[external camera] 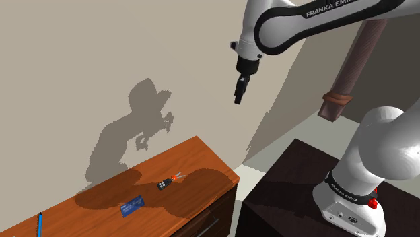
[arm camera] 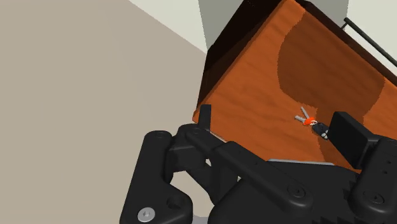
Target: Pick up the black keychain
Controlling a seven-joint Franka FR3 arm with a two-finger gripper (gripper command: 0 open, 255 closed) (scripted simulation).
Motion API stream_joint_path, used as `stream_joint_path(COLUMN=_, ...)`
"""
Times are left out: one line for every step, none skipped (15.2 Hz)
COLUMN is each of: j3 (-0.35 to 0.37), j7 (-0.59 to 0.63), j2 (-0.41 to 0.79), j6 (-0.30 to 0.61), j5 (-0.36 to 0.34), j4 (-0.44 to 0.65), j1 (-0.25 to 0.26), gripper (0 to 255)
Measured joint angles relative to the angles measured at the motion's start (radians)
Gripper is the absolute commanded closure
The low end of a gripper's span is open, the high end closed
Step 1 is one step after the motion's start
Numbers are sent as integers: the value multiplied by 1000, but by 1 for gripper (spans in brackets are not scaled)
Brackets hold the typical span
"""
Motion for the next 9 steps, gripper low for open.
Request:
stream_joint_path(j3=4, j7=-10, j2=29, j6=30, j5=1, j4=-2, j1=8, gripper=0)
stream_joint_path(j3=11, j7=-18, j2=65, j6=61, j5=3, j4=2, j1=16, gripper=0)
stream_joint_path(j3=16, j7=-26, j2=98, j6=87, j5=4, j4=9, j1=23, gripper=0)
stream_joint_path(j3=21, j7=-37, j2=138, j6=112, j5=4, j4=23, j1=30, gripper=0)
stream_joint_path(j3=28, j7=-43, j2=173, j6=138, j5=4, j4=31, j1=38, gripper=0)
stream_joint_path(j3=33, j7=-53, j2=206, j6=163, j5=4, j4=39, j1=44, gripper=0)
stream_joint_path(j3=40, j7=-58, j2=230, j6=184, j5=3, j4=42, j1=52, gripper=0)
stream_joint_path(j3=49, j7=-61, j2=266, j6=207, j5=1, j4=54, j1=60, gripper=0)
stream_joint_path(j3=55, j7=-69, j2=299, j6=222, j5=0, j4=70, j1=66, gripper=0)
